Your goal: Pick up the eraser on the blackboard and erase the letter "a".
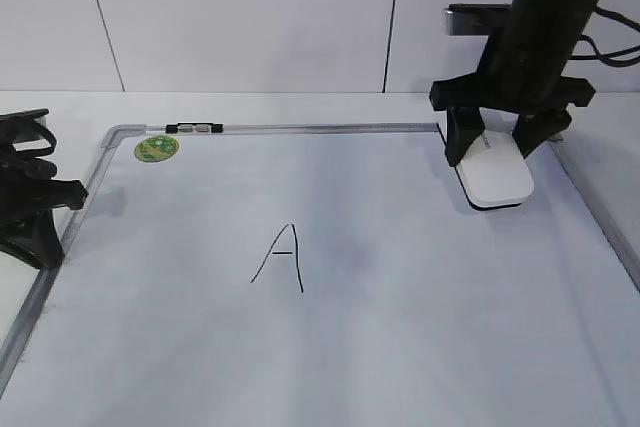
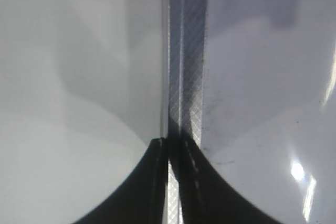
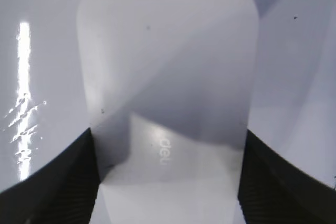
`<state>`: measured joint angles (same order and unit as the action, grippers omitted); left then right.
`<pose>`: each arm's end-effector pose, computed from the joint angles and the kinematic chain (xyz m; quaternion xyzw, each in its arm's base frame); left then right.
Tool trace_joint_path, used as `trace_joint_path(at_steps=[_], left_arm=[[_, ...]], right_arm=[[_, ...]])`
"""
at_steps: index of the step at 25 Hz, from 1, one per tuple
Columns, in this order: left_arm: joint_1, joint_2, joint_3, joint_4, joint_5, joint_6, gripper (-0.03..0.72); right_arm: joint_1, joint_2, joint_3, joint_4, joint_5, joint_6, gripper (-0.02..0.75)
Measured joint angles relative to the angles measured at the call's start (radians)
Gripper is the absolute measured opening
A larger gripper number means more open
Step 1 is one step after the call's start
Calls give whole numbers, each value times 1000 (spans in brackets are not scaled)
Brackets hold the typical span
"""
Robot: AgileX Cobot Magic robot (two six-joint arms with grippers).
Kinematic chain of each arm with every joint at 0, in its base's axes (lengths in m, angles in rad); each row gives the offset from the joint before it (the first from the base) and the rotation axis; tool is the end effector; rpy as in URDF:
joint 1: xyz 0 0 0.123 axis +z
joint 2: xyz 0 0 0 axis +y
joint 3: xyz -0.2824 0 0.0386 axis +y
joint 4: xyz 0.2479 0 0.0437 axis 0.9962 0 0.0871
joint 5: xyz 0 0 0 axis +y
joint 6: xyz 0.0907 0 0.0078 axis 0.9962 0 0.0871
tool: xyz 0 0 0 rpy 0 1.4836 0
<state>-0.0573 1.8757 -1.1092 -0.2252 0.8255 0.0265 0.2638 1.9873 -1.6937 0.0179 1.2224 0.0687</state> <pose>0.3360 -0.0343 0.1508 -0.0318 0.9953 -0.0855 0.0315 0.3976 0.1090 0.2456 -0.0947 0.9929 0.0202 0.0685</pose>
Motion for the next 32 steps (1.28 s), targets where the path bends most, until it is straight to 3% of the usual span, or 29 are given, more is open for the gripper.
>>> trace_joint_path(at_steps=[18,32], left_arm=[[0,0,0,0,0,0,54],[0,0,0,1,0,0,60]], right_arm=[[-111,-17,0,-18,2,8,540],[-123,-95,87,-50,2,8,540]])
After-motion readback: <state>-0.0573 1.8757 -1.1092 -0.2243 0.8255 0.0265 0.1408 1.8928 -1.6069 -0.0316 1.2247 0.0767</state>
